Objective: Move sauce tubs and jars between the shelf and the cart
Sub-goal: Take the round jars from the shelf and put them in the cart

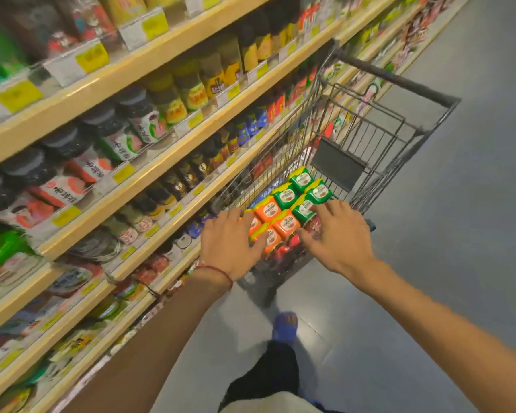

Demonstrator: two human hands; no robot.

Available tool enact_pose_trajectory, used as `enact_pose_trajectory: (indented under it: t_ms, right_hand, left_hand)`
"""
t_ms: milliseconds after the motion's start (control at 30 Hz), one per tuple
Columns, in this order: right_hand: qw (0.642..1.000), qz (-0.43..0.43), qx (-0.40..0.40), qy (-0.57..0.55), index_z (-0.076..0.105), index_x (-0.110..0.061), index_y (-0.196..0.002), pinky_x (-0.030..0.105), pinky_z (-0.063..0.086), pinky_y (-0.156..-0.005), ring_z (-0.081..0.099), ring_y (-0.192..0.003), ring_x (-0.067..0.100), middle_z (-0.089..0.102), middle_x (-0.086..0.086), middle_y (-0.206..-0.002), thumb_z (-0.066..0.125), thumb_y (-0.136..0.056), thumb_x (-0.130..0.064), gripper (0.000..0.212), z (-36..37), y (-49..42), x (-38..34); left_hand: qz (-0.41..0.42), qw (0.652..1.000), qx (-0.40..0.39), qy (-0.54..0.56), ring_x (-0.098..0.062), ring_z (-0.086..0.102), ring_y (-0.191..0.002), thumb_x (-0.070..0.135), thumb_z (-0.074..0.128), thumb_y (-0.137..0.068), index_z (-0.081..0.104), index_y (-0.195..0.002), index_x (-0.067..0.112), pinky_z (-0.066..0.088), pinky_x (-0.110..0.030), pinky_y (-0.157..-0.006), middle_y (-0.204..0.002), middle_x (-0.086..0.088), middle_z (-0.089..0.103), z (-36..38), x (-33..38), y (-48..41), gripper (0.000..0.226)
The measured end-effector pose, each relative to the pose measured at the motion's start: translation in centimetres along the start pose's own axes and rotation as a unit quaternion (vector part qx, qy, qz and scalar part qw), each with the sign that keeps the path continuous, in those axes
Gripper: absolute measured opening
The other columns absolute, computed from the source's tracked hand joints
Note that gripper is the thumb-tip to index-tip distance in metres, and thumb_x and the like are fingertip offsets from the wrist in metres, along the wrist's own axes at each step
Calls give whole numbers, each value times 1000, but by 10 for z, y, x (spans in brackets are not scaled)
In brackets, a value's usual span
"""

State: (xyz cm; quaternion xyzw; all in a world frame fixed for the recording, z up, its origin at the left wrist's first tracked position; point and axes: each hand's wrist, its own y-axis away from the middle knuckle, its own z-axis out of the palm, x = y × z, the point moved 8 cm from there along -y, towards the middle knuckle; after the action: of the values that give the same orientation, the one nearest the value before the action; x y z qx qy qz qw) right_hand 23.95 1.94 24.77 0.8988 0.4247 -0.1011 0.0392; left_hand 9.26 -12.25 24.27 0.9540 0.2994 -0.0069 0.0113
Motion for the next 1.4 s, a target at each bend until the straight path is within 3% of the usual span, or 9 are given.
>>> enact_pose_trajectory:
  t_ms: [100,233,400,600,767,967,1200,1300,1400]
  right_hand:
    - [1000,-5,-23,21,69,-10,-125,45,47,-88,59,-104,34,67,12,-111,38,-88,-66,74,9,-47,27]
    - [997,6,-70,26,66,-11,-131,46,45,-94,59,-112,35,66,12,-119,28,-87,-67,81,21,-108,62]
    - [994,-2,-100,34,66,-11,-124,43,46,-90,59,-111,34,67,11,-115,43,-94,-61,63,38,-174,97]
    - [985,-46,-165,38,60,-14,-135,44,43,-98,54,-121,31,63,9,-127,51,-97,-60,60,68,-240,122]
    - [964,-122,-236,28,63,-17,-131,44,49,-88,57,-113,32,67,9,-120,48,-91,-62,62,103,-281,140]
    - [931,-164,-325,8,62,-20,-133,44,52,-91,61,-117,37,65,10,-132,55,-94,-58,55,134,-310,163]
    - [886,-181,-427,22,52,-14,-145,44,44,-108,45,-138,35,55,16,-145,55,-100,-50,58,203,-301,171]
    - [871,-182,-454,45,51,-13,-146,44,45,-107,47,-135,37,56,17,-143,54,-100,-50,59,242,-291,173]
    - [860,-170,-476,68,54,-10,-139,42,44,-104,49,-131,35,59,16,-138,56,-99,-49,56,282,-282,180]
  left_hand:
    - [3,1000,16,21,-29,58,-108,63,40,-97,60,-126,20,48,-44,-86,-119,-4,61,13,12,-54,56]
    - [-4,999,41,2,-29,62,-79,59,50,-91,69,-102,16,49,-38,-65,-92,-5,65,33,25,-123,48]
    - [-10,996,-66,59,-29,57,-119,64,34,-96,56,-138,20,48,-43,-92,-134,-5,60,64,39,-185,64]
    - [-74,990,-111,55,-27,57,-113,65,34,-97,58,-125,24,46,-42,-89,-122,-2,61,85,48,-227,56]
    - [-172,972,-151,47,-27,60,-107,64,34,-97,61,-119,22,46,-40,-79,-115,-1,64,102,64,-250,55]
    - [-290,926,-204,129,-33,59,-118,61,37,-99,50,-140,21,51,-45,-91,-138,-7,57,132,91,-251,59]
    - [-427,849,-211,228,-44,67,-96,68,31,-95,56,-130,22,54,-47,-78,-120,-17,64,201,97,-216,63]
    - [-450,800,-268,294,-39,63,-108,64,40,-94,53,-134,28,54,-47,-87,-127,-11,63,253,101,-207,56]
    - [-467,767,-285,336,-39,61,-115,70,37,-80,48,-141,29,52,-52,-97,-135,-10,61,304,103,-198,74]
